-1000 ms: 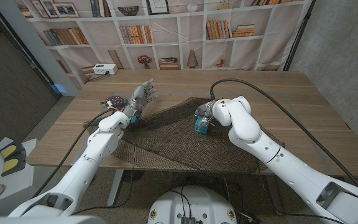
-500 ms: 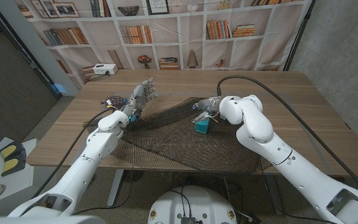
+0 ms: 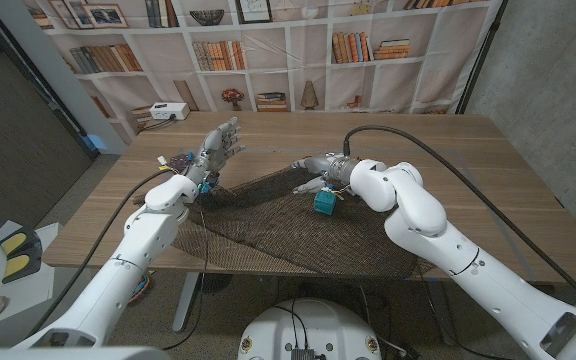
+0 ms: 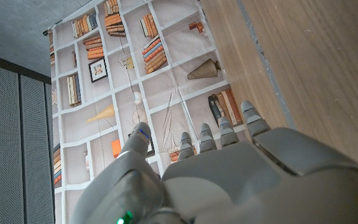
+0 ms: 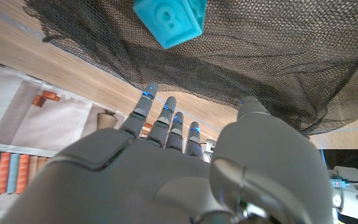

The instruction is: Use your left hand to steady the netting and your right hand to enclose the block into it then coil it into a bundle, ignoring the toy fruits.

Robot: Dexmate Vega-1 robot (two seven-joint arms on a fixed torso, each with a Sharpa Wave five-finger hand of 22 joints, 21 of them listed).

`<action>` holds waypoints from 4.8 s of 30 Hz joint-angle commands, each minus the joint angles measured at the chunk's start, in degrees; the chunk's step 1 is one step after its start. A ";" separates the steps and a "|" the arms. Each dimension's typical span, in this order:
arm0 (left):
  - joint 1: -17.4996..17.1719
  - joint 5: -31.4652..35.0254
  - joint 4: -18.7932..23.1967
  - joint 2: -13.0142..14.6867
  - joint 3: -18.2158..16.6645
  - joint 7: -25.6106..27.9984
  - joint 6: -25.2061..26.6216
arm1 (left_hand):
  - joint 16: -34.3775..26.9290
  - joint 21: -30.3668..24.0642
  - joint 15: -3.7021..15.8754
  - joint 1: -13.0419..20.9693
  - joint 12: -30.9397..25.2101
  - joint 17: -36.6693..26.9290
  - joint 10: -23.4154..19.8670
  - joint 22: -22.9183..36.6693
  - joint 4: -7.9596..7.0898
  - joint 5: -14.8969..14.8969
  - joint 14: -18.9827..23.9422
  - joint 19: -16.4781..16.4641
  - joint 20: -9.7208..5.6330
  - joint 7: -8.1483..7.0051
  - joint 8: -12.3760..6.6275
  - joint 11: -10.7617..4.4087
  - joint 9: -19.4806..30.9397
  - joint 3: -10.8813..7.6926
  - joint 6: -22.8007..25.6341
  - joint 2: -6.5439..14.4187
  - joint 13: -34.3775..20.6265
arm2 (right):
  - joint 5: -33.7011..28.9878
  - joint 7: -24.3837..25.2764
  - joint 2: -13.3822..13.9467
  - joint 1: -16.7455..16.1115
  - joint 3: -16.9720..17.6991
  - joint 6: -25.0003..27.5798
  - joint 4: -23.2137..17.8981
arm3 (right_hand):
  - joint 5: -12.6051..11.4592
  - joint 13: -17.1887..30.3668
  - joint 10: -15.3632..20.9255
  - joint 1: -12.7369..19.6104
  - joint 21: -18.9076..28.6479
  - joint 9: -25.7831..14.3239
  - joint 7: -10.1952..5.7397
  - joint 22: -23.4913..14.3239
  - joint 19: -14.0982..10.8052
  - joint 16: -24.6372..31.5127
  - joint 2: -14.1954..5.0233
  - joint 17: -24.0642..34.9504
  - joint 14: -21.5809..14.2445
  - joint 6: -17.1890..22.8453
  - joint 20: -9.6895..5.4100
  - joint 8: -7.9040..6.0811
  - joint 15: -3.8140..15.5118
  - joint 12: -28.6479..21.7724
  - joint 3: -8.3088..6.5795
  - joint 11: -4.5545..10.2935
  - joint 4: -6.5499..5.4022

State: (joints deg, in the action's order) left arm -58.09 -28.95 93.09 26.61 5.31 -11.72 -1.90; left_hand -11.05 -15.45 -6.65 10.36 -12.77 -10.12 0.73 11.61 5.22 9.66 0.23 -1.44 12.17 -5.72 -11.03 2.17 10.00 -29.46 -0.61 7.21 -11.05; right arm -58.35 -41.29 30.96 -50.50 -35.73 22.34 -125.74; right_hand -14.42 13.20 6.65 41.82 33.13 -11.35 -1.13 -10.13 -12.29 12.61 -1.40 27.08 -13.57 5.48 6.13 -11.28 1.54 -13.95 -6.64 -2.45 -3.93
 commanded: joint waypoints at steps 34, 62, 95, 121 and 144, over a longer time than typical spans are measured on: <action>-11.65 -1.96 12.34 4.82 -10.59 6.73 -2.63 | -0.41 -0.43 -0.33 0.22 -1.24 -0.33 -3.68 0.23 -0.20 0.29 1.87 -1.46 0.08 -0.03 -0.07 0.97 0.18 -0.92 1.36 0.29 -0.20 | -7.65 2.21 -9.49 9.20 -16.98 -8.91 12.84 | -1.74 0.82 -6.64 6.15 -3.01 -0.19 -0.20 -0.19 2.62 -0.82 -2.52 -0.55 6.67 -6.52 -0.79 0.57 -1.18 1.89 -1.90 -0.03 4.83; -11.65 -2.98 9.75 4.19 -11.43 5.59 -4.78 | -0.33 -0.40 -0.32 -0.10 -1.15 -0.41 -4.21 0.24 -0.49 0.20 2.26 -1.66 0.09 -0.07 0.13 1.10 0.18 -0.92 1.51 0.05 -0.27 | -5.09 2.82 -16.45 17.78 -23.17 -14.09 25.93 | -1.50 1.04 -9.88 7.83 -4.27 -0.17 0.36 -0.23 3.48 -0.52 -3.19 -0.64 8.55 -10.45 -2.09 0.86 -1.42 2.19 -2.27 -0.36 6.72; -11.27 -3.28 8.89 4.33 -11.36 5.22 -4.35 | -0.17 -0.21 -0.50 -0.73 -0.89 -0.47 -4.33 0.23 -0.79 0.13 2.26 -1.49 0.11 -0.22 0.32 1.28 0.17 -0.58 1.45 -0.62 -0.32 | -2.69 1.04 -21.17 23.82 -27.79 -11.29 39.11 | -1.46 1.15 -5.43 6.80 -4.28 -0.06 -0.18 -0.30 0.42 2.02 -2.54 -0.84 3.14 -7.71 -0.87 -0.65 0.10 -0.23 -0.84 0.10 7.31; -7.89 -3.30 6.27 4.84 -9.53 4.06 -2.74 | -0.06 -0.05 -0.55 -1.24 -0.59 -0.48 -4.10 0.23 -0.94 0.15 2.22 -1.35 0.10 -0.30 0.43 1.37 0.17 -0.26 1.27 -1.17 -0.35 | 1.62 38.12 -14.14 15.59 -22.71 -19.31 39.31 | -1.25 15.29 39.85 27.38 5.09 -6.81 -1.93 -1.71 -19.75 35.08 -8.94 18.46 -35.42 45.48 -7.65 -19.53 10.70 -30.79 -1.57 5.35 11.15; -3.13 -2.88 3.19 4.68 -6.96 3.25 -0.99 | 0.05 0.03 -0.65 -1.44 -0.32 -0.46 -3.82 0.23 -1.00 0.22 2.10 -1.40 0.09 -0.42 0.50 1.42 0.17 -0.24 1.00 -1.27 -0.37 | 31.89 48.33 -14.21 7.55 -7.57 -21.24 38.48 | -0.51 15.05 39.16 26.92 5.96 -9.16 -2.21 -1.57 -18.29 31.13 -9.19 18.40 -34.86 44.25 -7.54 -21.95 10.58 -30.67 -3.22 5.29 9.72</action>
State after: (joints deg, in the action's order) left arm -63.49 -32.22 97.79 31.49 -2.92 -8.04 -3.95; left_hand -11.04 -15.46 -6.85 9.21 -13.28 -10.39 -3.12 11.61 4.50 9.67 2.26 -2.85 12.17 -5.94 -10.76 3.38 9.99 -29.68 0.59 6.06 -11.34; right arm -40.77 4.35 16.51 -38.99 -51.67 2.01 -87.16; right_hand -14.99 28.01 45.88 68.75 38.82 -18.87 -3.38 -11.60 -30.87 44.03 -9.93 45.37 -48.62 49.91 -1.31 -32.53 6.05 -44.54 -9.59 2.77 6.07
